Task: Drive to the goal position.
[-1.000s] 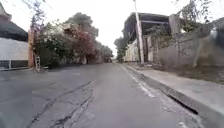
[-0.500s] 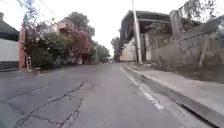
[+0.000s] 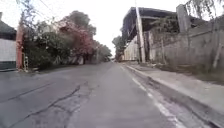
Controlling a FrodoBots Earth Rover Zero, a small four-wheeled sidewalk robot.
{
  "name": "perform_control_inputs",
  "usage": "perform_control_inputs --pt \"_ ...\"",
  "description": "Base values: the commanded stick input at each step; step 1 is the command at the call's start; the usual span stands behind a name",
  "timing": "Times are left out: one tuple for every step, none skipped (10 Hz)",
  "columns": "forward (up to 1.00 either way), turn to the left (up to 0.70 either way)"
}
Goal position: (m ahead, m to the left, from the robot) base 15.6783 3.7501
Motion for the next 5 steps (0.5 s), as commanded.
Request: perform_control_inputs --pt "1.0 0.0" --pt "1.0 -0.23" --pt "1.0 -0.4" --pt "1.0 -0.4" --pt "1.0 -0.39"
